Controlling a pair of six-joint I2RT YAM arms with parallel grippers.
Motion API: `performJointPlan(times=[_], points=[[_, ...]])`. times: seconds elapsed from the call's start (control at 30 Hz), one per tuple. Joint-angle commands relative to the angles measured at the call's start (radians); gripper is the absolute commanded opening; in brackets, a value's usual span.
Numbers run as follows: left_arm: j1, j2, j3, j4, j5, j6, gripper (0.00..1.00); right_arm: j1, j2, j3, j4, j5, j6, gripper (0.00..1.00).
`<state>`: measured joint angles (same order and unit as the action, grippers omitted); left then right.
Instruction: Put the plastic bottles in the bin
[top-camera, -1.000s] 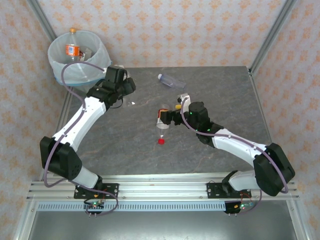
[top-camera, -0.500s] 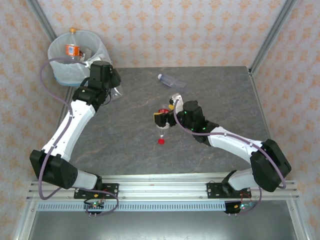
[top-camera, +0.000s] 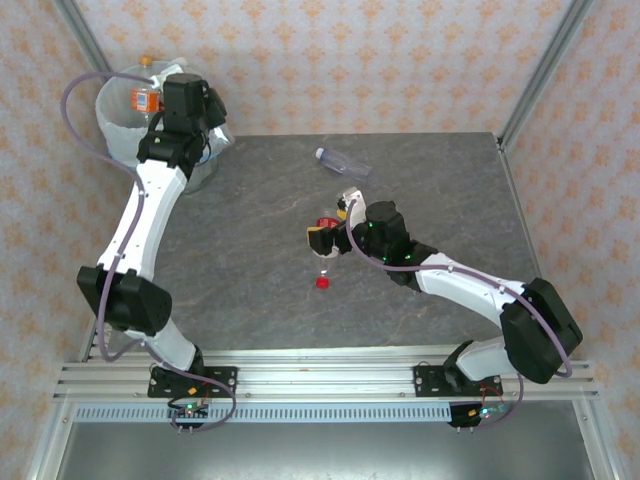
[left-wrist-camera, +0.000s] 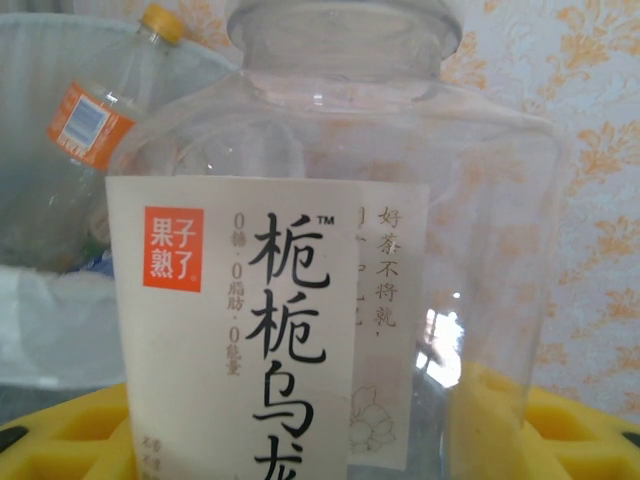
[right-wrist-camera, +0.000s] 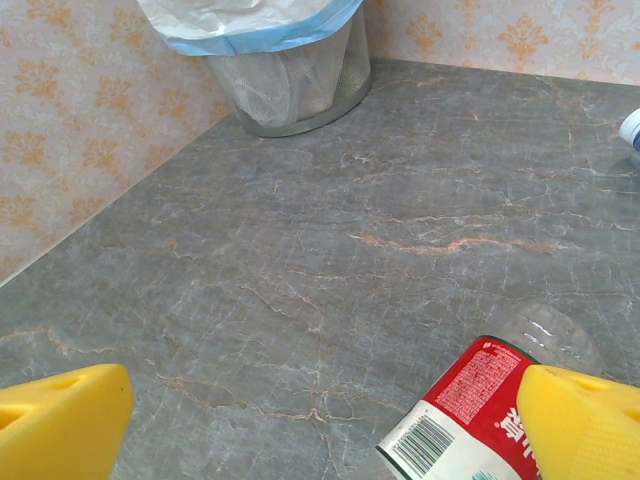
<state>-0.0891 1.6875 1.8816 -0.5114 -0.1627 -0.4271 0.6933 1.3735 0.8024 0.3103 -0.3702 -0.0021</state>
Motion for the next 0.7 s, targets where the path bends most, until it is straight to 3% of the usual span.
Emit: performJointPlan(times=[0.0,0.2,0.37,0.67], points=[[0.040,0.066,0.148,-0.040,0.036,0.051,0.00,0.006,-0.011,0.020,-0.002,0.018,-0.012,0.99],[0.111,0.216,0.440,-0.154,0.043,0.105,0.00,0.006,-0.043,-0.008,0.006,0.052,-0.004,0.99],[0.170,0.301,0.560,-0.123,0.058,0.121,0.00,0.006,-0.076,-0.039,0.007,0.075,-0.008,0.99],[0.173,0.400,0.672,-0.033,-0.170,0.269,0.00,0.006,-0.102,-0.061,0.009,0.094,0.000,0.99]])
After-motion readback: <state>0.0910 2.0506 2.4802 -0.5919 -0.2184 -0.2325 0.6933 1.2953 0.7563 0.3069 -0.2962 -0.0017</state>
